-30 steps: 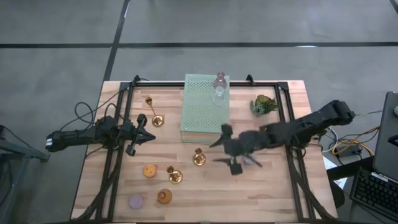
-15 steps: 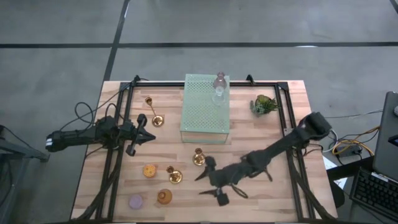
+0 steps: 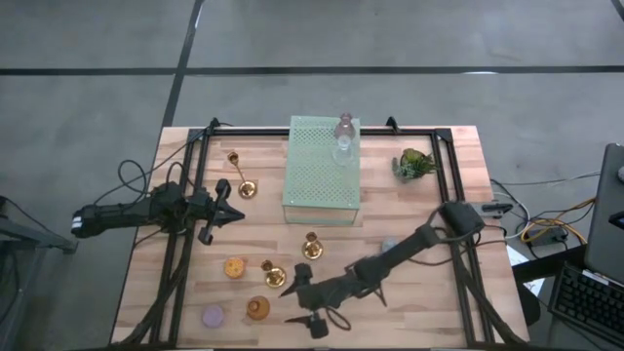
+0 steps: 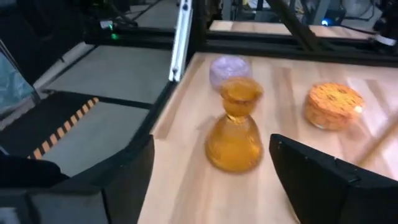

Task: Stock candles on shelf
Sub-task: Put the yellow candle vase and aligned it with the other transparent candle vase on the shelf

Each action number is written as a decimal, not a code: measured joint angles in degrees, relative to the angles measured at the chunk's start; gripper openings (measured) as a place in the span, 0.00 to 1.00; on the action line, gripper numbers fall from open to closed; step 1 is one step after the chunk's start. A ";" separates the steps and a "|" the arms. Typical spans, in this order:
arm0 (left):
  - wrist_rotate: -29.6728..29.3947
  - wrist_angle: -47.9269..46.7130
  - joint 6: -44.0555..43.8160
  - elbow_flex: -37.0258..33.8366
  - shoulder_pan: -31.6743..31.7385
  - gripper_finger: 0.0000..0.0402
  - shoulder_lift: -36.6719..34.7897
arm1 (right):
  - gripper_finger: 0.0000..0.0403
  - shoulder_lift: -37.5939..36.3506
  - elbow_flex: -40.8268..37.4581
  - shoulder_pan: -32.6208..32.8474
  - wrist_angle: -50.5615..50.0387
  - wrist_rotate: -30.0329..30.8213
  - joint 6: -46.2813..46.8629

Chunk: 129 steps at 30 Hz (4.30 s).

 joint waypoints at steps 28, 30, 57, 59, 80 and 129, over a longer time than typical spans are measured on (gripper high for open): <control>0.02 -1.27 0.00 0.01 0.00 0.05 -0.04 | 0.89 18.79 21.81 -0.04 -0.22 13.39 9.50; 0.02 -1.31 0.00 0.01 -0.02 0.05 -0.04 | 0.89 18.79 21.81 -0.04 -0.03 14.71 9.61; 0.03 -1.60 0.00 0.01 -0.02 0.05 -0.02 | 0.83 21.30 21.62 -0.14 4.16 15.89 9.68; 0.03 -1.60 0.00 0.01 -0.02 0.05 -0.02 | 0.82 21.30 21.62 -0.22 4.91 15.91 9.50; 0.02 -1.61 0.00 0.01 -0.01 0.05 -0.04 | 0.81 21.35 21.59 -0.30 6.15 16.40 10.09; 0.01 -1.60 0.00 0.01 0.00 0.05 -0.02 | 0.38 26.07 30.05 -1.07 -0.24 10.99 7.65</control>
